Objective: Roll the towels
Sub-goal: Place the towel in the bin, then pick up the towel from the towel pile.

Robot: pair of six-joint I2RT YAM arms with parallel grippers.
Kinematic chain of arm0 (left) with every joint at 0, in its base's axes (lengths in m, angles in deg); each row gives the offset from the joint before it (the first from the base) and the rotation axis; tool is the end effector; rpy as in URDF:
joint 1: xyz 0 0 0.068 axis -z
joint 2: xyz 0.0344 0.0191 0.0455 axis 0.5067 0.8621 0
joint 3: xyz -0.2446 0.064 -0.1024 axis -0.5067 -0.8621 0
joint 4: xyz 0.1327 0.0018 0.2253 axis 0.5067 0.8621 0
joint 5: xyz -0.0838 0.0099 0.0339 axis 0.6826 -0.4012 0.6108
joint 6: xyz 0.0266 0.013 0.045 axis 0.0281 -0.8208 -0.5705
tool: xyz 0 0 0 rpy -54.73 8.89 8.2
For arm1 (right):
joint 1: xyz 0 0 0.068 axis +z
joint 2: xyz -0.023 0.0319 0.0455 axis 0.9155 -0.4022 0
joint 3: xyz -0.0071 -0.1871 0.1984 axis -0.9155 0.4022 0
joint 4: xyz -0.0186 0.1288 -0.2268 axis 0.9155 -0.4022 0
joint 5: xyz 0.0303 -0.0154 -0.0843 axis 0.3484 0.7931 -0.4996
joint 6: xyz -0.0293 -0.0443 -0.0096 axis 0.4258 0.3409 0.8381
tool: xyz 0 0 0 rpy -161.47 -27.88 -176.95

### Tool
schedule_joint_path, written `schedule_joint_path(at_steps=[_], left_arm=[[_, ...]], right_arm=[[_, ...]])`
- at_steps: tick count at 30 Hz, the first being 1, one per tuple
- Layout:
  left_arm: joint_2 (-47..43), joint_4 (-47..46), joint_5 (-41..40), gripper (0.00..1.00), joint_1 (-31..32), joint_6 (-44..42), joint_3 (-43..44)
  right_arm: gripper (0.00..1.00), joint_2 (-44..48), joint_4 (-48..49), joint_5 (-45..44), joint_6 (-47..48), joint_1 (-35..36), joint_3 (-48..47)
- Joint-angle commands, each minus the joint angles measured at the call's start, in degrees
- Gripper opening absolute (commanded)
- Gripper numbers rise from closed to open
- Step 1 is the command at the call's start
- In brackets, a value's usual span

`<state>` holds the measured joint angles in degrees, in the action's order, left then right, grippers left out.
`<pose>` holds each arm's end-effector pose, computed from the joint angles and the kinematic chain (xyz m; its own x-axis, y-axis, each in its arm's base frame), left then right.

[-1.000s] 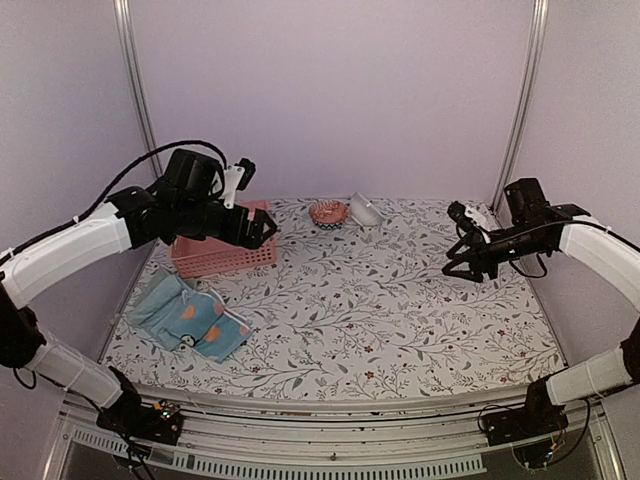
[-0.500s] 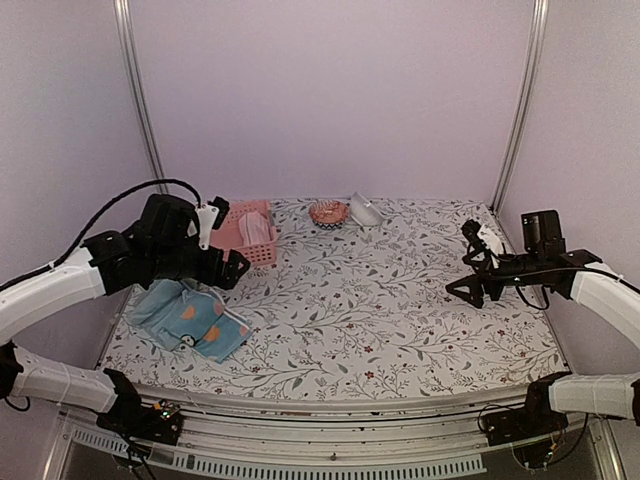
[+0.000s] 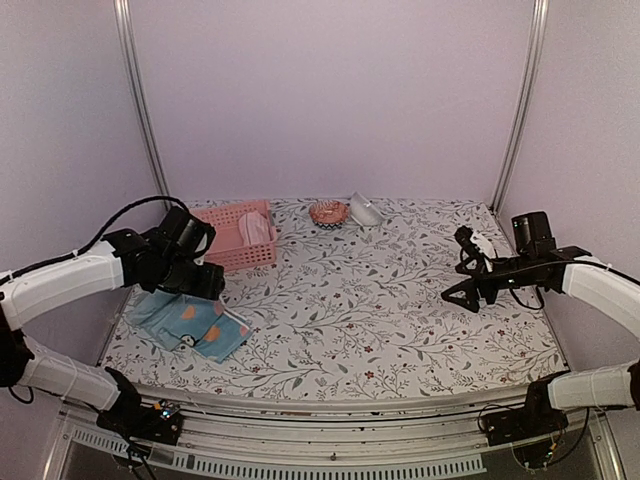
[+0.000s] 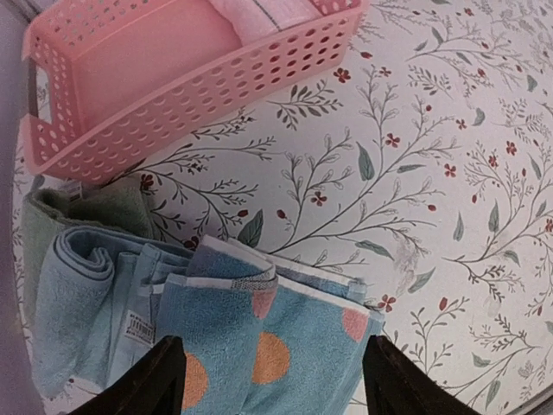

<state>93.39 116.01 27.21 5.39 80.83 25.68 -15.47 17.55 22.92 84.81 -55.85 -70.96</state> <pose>0.2038 -0.1346 0.2532 -0.7849 0.1255 -0.6068 0.1484 0.9889 0.0126 0.2166 0.0620 0.2389 -0.3436 -0.4682 -0.8141 -0.8390 0.5425 0.0421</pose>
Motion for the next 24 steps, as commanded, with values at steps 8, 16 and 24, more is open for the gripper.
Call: schedule_joint_path(at_steps=[8, 16, 24], left_arm=[[8.68, 2.25, 3.54, 0.49, -11.25, 5.11, -2.59], [11.23, 1.55, 1.98, 0.30, -11.29, 4.29, -2.07], [11.44, 1.57, 4.67, 0.00, -9.63, 2.88, 0.89]], right_arm=[[0.93, -5.52, -6.23, 5.79, 4.56, -0.17, -3.91], [0.90, -7.40, -7.60, 6.61, 5.82, -0.15, -4.39], [0.86, -8.16, -9.06, 7.77, 6.76, -0.20, -4.92]])
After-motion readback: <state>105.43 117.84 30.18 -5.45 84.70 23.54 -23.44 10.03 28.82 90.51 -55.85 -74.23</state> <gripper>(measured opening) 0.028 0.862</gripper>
